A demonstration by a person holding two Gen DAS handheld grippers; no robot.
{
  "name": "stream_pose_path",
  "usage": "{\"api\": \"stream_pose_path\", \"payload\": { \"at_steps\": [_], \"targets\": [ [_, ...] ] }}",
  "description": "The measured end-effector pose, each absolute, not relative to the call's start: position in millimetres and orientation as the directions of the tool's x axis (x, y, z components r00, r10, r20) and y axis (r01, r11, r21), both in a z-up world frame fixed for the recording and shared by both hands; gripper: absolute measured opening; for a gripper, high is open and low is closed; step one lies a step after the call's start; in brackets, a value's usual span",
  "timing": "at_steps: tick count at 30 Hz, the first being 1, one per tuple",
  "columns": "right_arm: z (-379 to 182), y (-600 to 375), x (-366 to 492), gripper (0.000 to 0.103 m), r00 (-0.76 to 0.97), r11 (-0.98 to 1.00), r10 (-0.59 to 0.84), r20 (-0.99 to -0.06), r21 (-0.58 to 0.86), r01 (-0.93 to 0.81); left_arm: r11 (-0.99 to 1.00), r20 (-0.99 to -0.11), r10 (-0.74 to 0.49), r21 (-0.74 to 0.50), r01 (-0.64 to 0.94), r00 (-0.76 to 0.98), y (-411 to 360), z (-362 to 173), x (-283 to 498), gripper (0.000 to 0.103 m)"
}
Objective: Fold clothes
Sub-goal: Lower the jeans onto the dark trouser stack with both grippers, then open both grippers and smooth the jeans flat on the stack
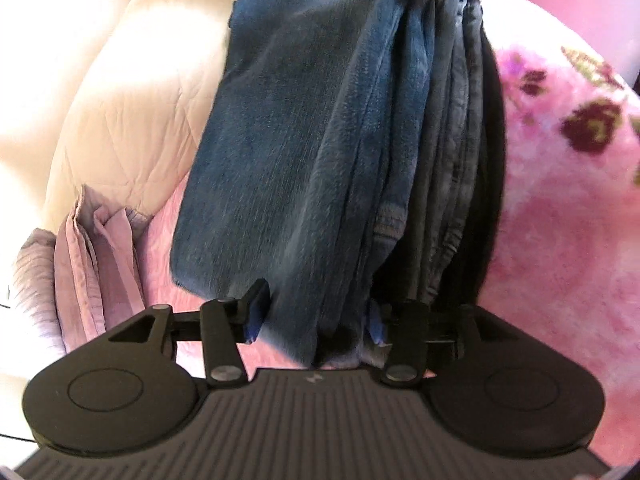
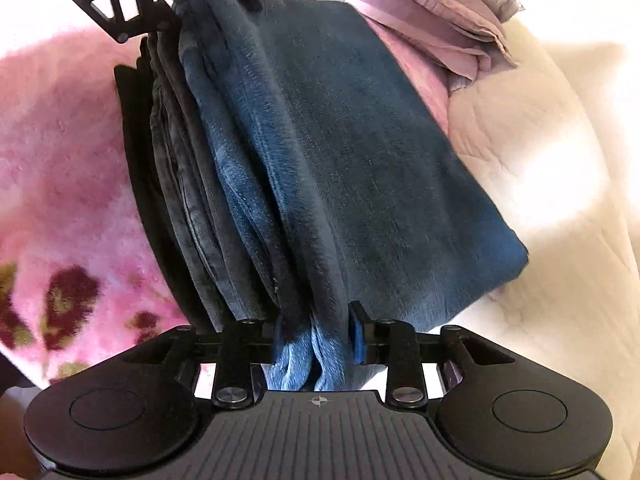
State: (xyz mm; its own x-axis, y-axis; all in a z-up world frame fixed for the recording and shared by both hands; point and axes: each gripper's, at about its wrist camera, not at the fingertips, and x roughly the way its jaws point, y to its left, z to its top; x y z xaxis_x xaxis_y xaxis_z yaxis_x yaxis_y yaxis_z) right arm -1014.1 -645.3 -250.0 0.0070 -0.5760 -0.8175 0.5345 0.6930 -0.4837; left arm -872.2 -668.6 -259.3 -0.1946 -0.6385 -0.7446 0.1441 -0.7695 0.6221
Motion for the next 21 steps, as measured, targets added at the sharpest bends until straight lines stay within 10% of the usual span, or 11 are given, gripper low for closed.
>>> {"api": "stream_pose_path", "payload": {
  "at_steps": [12, 21],
  "targets": [
    [-159, -687, -1058, 0.034, 0.172, 0.508, -0.606, -0.776, -0.211, 0.835, -0.722, -0.754, -0.609, 0.397, 0.567, -0.247, -714, -180, -857, 0.037],
    [-226, -867, -1107, 0.025, 0.125, 0.276, -0.547, -0.828, -0.038, 0.960, -0.710, -0.808, -0.560, 0.355, 0.608, -0.182, -777, -234, -868, 0.031]
  ]
}}
